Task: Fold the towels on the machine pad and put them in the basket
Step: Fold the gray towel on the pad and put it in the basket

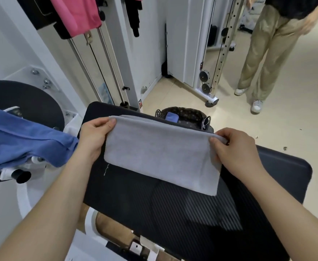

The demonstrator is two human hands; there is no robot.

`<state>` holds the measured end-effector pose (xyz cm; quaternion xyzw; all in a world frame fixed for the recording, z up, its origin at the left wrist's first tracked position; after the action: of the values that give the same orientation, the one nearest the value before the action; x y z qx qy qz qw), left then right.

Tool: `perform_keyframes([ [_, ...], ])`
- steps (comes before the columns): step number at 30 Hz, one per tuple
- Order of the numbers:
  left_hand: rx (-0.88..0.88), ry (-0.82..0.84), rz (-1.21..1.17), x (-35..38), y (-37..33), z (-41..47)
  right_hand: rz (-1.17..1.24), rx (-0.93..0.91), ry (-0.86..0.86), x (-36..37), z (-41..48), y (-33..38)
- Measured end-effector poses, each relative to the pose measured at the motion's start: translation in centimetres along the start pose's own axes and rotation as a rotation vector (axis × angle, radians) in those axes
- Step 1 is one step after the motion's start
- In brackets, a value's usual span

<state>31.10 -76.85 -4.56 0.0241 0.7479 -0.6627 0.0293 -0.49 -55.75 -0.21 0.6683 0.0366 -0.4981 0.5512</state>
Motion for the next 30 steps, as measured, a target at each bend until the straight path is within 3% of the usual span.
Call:
perform_keyframes([
  [11, 0.109, -0.143, 0.207, 1.2, -0.3, 1.2, -0.082, -0.040, -0.077, 0.7, 0.7, -0.5],
  [19, 0.136, -0.053, 0.259, 1.7, -0.9, 1.9, -0.313, -0.172, -0.122, 1.0, 0.2, 1.1],
  [22, 0.205, 0.003, 0.368, 2.2, -1.2, 2.1, -0.362, -0.145, -0.145, 0.4, 0.3, 1.0],
  [26, 0.295, 0.028, 0.538, 2.6, -1.8, 2.2, -0.448, -0.163, 0.061, 0.7, 1.7, 0.1],
  [30, 0.466, 0.011, 0.757, 3.2, -3.4, 1.8, -0.368, -0.169, 0.300, 0.5, 3.0, 0.1],
])
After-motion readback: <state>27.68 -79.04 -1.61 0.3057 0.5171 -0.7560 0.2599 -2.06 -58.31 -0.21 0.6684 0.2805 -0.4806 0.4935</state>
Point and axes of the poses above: each hand's wrist, its own z-axis towards the middle knuckle, its own x-axis out of the palm, y = z × x, the point moved 8 cm from there along z, towards the middle knuckle, and after that the axes turned 5 degrees about -y, right-handed, at the moved point
